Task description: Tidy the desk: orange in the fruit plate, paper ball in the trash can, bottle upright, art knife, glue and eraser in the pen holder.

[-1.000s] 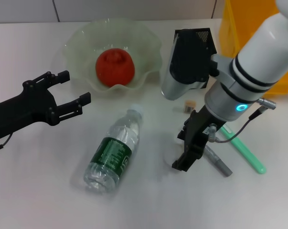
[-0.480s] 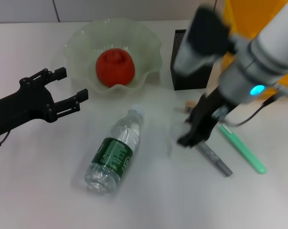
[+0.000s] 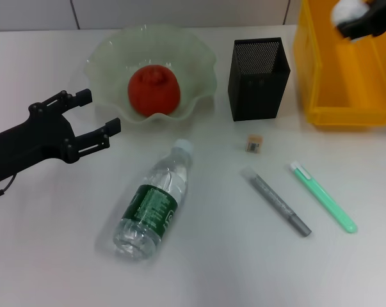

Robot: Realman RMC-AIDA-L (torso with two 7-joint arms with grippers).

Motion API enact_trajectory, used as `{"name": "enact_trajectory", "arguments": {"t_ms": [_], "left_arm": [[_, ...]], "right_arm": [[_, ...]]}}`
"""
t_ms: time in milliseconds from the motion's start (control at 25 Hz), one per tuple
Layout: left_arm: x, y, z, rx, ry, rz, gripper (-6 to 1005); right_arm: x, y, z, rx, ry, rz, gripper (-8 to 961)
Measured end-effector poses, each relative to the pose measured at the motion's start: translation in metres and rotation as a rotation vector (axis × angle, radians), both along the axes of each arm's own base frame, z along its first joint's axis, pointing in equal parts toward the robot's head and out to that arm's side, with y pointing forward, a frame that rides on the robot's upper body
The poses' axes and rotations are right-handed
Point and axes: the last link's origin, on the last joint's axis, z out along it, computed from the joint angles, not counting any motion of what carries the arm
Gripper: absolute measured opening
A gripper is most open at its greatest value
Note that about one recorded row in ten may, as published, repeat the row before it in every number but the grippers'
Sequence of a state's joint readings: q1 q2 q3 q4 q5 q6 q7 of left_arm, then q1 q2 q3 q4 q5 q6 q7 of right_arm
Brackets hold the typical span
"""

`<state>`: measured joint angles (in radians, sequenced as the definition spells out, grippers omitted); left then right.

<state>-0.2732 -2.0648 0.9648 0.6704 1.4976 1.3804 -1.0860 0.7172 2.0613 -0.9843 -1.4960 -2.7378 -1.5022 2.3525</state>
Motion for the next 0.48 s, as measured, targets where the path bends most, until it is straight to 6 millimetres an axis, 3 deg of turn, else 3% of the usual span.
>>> {"name": "enact_trajectory", "arguments": {"t_ms": [280, 480], "left_arm": [[0.001, 0.000, 0.000, -0.001, -0.002, -0.001, 830], [0.003, 0.002, 0.001, -0.003, -0.010, -0.003, 830]], "right_arm": [[0.038, 0.019, -0.008, 0.081, 0.021, -0.078, 568], [0.047, 0.023, -0.013, 0.131, 0.037, -0.085, 602]]}}
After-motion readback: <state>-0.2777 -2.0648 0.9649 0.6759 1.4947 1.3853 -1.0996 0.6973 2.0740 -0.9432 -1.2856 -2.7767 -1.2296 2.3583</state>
